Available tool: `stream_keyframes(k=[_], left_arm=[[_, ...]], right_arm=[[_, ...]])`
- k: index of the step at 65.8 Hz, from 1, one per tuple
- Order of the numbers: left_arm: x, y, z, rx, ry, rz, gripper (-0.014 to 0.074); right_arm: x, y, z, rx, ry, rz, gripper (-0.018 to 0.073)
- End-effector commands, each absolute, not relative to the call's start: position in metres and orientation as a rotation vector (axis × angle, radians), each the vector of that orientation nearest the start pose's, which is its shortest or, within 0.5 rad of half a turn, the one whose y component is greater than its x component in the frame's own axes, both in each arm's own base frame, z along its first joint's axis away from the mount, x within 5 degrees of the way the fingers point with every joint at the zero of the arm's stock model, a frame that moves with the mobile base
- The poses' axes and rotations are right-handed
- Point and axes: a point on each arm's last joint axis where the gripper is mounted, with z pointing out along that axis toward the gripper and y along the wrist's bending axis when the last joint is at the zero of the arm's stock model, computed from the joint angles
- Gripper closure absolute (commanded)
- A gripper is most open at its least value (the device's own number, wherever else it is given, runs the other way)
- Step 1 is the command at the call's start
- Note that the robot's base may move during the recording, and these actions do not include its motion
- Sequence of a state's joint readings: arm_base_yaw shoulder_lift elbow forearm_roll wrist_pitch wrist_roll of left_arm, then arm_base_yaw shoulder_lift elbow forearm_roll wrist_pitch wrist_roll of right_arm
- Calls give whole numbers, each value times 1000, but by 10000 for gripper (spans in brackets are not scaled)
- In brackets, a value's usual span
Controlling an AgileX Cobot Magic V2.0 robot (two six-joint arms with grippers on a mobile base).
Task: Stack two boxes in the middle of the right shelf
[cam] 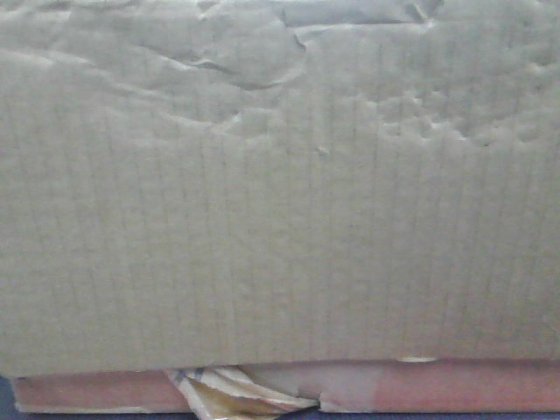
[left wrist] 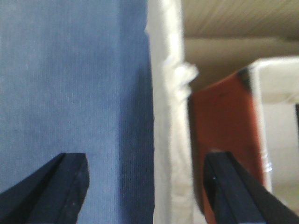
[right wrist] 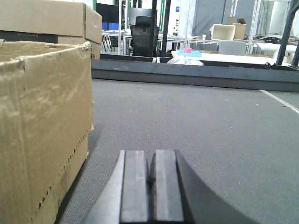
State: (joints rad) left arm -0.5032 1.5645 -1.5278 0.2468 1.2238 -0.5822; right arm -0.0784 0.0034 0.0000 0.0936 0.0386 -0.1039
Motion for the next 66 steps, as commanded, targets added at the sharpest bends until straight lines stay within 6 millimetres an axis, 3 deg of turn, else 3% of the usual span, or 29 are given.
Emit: stream_keyframes(k=[1, 18, 33, 51, 59, 66], left_arm=[[288, -138, 357, -52, 2688, -14, 185], [287, -138, 353, -52, 2703, -13, 185], [284, -136, 336, -44, 2757, 26, 185], [284, -137, 336, -46, 2760, 22, 199], [284, -137, 336, -46, 2760, 22, 323], [284, -137, 336, -47, 2763, 14, 515]], right_arm=[[56, -4, 212, 44, 1499, -74, 720], [56, -4, 212, 44, 1499, -74, 720], [56, -4, 212, 44, 1499, -74, 720], [56, -4, 212, 44, 1499, -74, 720], [56, -4, 212, 44, 1499, -74, 720], [56, -4, 212, 44, 1499, -74, 720]])
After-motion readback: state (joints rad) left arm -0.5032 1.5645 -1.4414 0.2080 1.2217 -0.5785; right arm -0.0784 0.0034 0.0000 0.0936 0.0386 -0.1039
